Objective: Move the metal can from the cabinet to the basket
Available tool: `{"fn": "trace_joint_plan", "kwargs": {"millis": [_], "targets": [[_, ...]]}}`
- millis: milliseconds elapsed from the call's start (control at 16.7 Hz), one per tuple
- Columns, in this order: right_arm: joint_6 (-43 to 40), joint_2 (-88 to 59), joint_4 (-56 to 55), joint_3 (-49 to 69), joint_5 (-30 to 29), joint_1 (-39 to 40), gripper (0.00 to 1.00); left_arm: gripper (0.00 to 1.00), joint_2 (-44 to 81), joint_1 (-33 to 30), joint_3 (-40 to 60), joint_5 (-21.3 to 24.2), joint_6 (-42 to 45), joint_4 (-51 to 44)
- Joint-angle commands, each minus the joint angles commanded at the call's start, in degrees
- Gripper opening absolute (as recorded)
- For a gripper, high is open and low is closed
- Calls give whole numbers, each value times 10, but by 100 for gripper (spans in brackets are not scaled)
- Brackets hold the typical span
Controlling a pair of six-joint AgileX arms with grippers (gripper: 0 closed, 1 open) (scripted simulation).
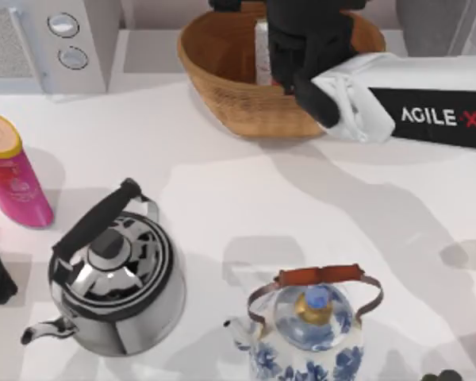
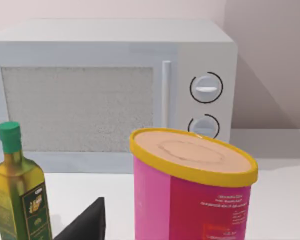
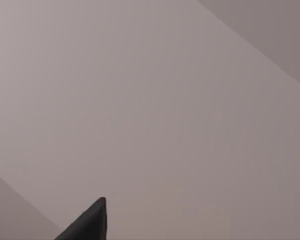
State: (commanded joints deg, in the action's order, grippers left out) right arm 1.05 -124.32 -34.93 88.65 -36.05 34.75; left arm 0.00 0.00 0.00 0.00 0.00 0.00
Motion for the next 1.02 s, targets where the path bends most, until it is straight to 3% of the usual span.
{"fn": "trace_joint_plan", "kwargs": {"millis": [540,780,1020], "targets": [[0,59,15,-43,21,-15,100,100,0,0,0,0,0,0],[-2,213,59,-152,66,-59,100,100,0,0,0,0,0,0],[-5,459,123,-315,129,-122,100,100,0,0,0,0,0,0]]}}
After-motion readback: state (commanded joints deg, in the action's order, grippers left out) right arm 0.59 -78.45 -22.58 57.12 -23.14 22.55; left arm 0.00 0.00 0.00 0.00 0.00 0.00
